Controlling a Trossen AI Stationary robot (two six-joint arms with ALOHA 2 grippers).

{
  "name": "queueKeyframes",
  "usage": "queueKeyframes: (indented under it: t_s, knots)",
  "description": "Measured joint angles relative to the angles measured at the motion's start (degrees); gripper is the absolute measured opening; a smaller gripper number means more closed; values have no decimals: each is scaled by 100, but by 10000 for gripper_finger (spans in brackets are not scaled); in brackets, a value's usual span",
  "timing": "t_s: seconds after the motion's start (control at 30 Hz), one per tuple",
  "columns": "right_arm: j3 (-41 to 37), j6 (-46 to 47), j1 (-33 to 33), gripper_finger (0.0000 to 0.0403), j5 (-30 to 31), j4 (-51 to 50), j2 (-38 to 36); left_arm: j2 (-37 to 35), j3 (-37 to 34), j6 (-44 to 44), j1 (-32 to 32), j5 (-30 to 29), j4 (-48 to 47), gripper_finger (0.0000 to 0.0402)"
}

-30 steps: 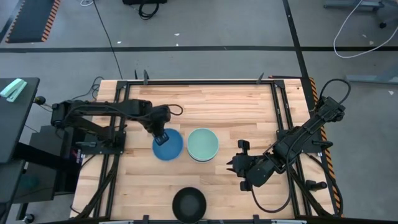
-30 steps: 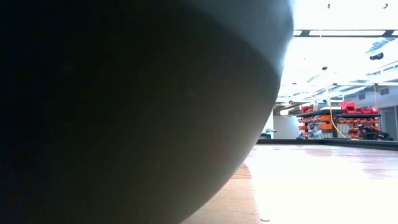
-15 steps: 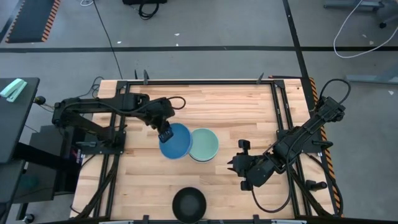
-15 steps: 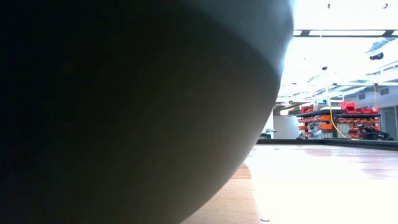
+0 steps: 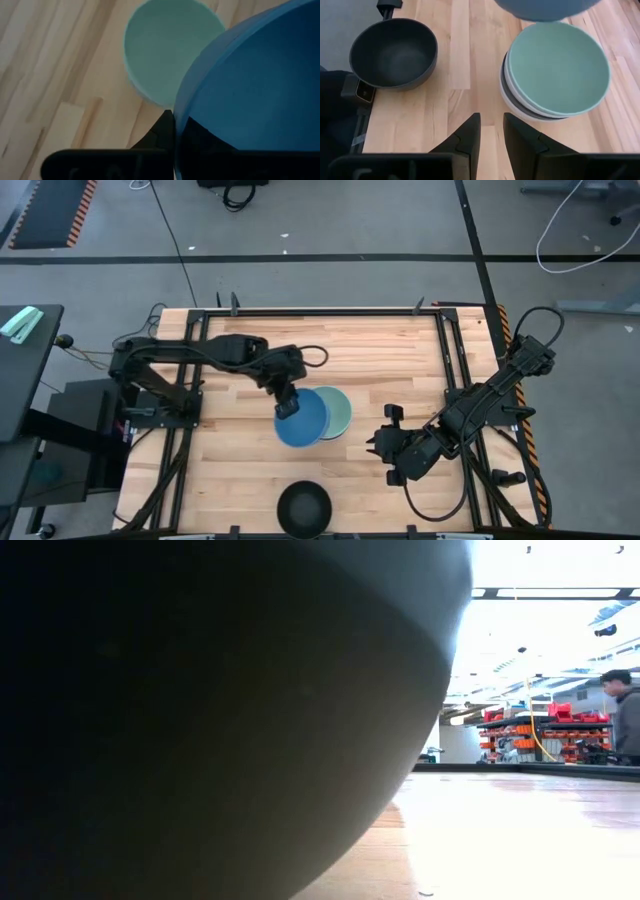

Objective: Nest bowls inside each other
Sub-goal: Stack the blue bowl on top of the green bowl

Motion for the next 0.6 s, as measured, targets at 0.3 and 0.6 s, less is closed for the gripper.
queueKeyframes:
  t_s: [0.3,0.6]
  knots:
    - [0,94,0,92,1,-50,0,899,1162,446,151,13,-237,9]
    - [0,123,378,84,253,-296,0,1509,1936,616,503,343,-450,9]
